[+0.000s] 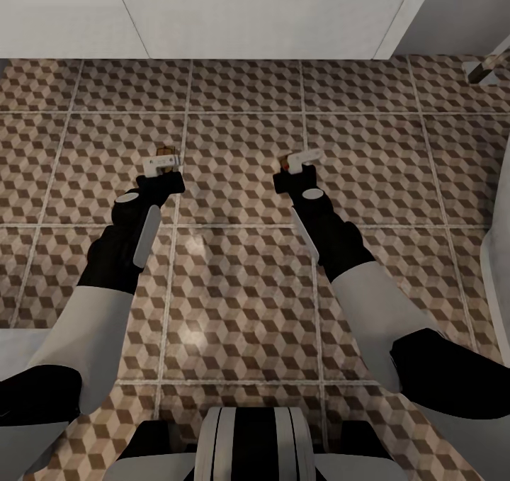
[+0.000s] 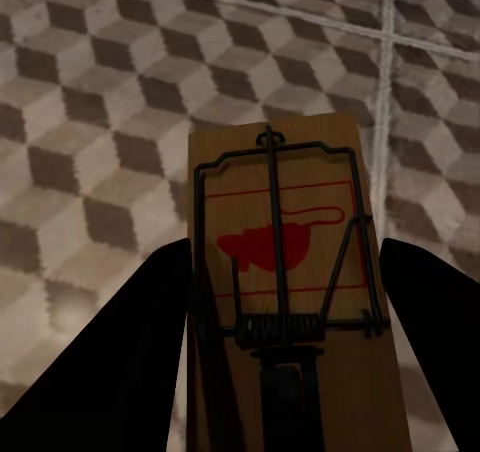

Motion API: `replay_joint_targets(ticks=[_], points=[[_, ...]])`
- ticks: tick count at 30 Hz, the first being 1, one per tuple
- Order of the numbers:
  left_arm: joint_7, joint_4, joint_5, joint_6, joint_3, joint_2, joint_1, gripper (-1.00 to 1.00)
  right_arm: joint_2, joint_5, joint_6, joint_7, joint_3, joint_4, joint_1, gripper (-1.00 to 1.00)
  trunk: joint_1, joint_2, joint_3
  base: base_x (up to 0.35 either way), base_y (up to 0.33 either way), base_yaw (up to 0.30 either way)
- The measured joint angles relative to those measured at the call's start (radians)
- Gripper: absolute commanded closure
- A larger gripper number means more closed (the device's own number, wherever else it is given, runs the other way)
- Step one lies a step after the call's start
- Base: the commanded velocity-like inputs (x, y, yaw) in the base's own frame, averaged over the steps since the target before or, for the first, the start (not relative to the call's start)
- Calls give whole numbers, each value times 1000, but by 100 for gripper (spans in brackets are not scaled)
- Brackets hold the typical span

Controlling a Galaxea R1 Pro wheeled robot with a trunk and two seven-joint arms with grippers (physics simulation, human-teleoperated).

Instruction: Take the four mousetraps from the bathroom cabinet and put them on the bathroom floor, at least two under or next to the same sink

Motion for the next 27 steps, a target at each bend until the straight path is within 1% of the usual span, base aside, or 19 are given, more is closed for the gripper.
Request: replay_joint_targets(ticks=[17,23,27], points=[[0,-2,0,0,-1,-1,0,100,0,0,3,0,0,-24,0,100,5,-3,0,0,0,0],[0,-36,0,2,-2,-1,0,100,0,0,3,0,0,-26,0,100,8,-4,0,0,0,0],[0,-43,0,4,-2,0,0,100,0,0,3,0,1,-26,0,100,9,-5,0,0,0,0]])
